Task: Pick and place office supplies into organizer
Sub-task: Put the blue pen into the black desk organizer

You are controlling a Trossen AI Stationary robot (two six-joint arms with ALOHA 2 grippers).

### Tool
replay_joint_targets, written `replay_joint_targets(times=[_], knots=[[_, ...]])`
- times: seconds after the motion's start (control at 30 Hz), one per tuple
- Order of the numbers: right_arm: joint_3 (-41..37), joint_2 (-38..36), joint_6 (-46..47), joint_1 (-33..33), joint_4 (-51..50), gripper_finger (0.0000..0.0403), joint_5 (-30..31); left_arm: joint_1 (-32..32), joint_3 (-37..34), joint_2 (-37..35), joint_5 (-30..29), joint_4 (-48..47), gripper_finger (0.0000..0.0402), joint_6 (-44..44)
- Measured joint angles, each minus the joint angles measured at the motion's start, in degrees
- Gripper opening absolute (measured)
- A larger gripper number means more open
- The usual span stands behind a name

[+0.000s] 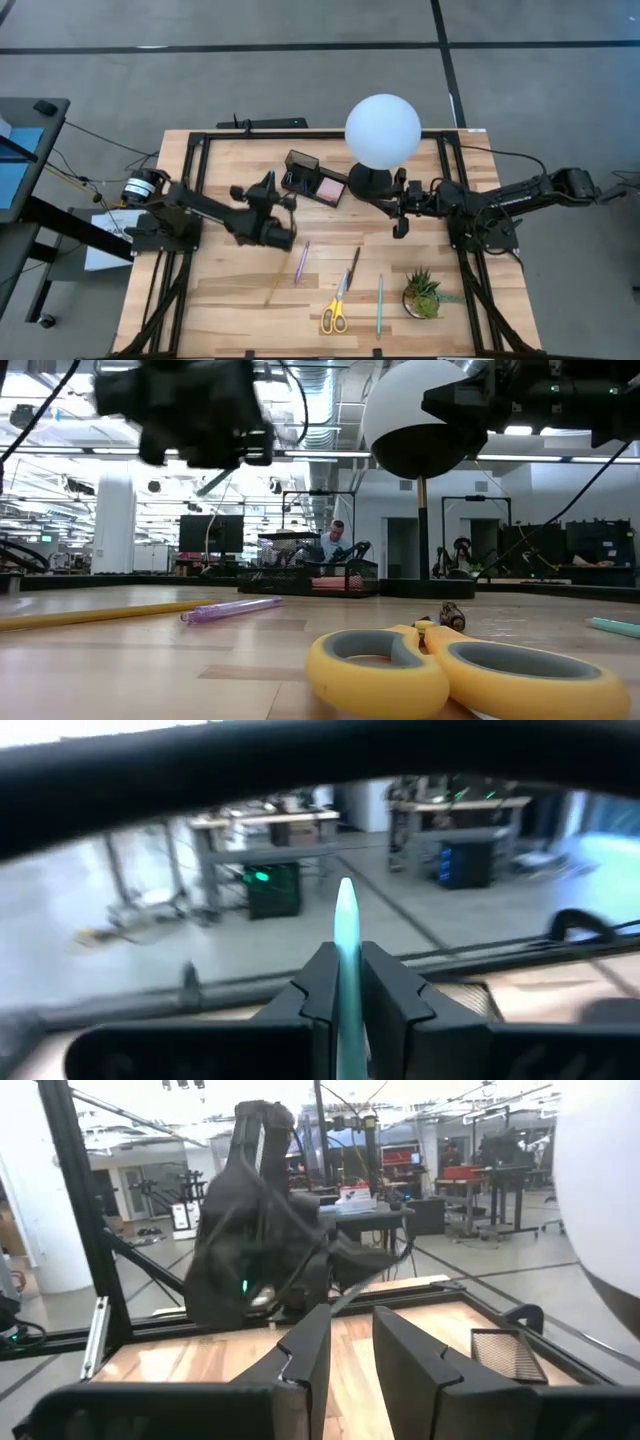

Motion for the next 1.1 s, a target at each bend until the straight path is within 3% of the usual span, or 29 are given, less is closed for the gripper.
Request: replay_joint_targets(times=[0.1,0.23,0.37,0.47,0.57,0.67,0.77,1.1], knots=[[0.0,0.0,0.0,-0.4,-0.1,0.0071,0.0,3.8,4.4,0.0,0.7,0.2,0.0014,11.5],[0.0,0.0,0.0,-0.2,-0.5,0.0071,0.0,9.1,7.6,0.0,5.8,2.0,0.0014,21.6],[0.0,0.0,0.0,-0.2,-0.6,0.0071,0.0,14.5,8.0,0.0,12.3,10.7,0.0014,34.6],[0.0,0.0,0.0,-0.2,-0.9,0.0071,0.0,18.4,8.0,0.3,21.0,22.9,0.0014,50.6],[0.0,0.0,0.0,-0.2,-1.1,0.0071,0.0,22.2,8.0,0.3,36.8,36.9,0.0014,69.6],[0.0,0.0,0.5,-0.2,-1.7,0.0071,-0.1,24.6,8.4,0.3,48.2,42.3,0.0013,78.3],[0.0,0.0,1.1,-0.2,-3.2,0.0071,-0.1,26.0,11.1,0.3,52.2,36.5,0.0013,80.6],[0.0,0.0,3.4,-0.2,-6.0,0.0071,0.0,28.9,24.2,0.2,67.2,4.2,0.0013,87.7]])
